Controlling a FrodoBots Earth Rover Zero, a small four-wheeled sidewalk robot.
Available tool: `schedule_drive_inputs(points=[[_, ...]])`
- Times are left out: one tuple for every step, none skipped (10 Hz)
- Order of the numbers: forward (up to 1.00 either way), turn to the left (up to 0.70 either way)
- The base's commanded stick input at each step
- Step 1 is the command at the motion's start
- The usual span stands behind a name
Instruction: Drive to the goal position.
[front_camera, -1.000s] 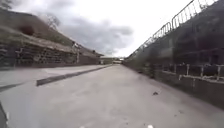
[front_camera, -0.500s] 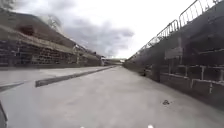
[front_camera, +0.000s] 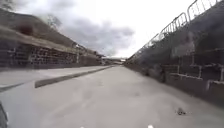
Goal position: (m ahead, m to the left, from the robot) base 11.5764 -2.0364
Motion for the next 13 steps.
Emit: schedule_drive_inputs(points=[[0.70,0.00],[0.70,0.00],[0.70,0.00],[0.70,0.00],[0.70,0.00],[0.70,0.00],[0.70,0.00],[0.70,0.00],[0.70,0.00],[0.70,0.00],[0.70,0.00],[0.70,0.00],[0.70,0.00]])
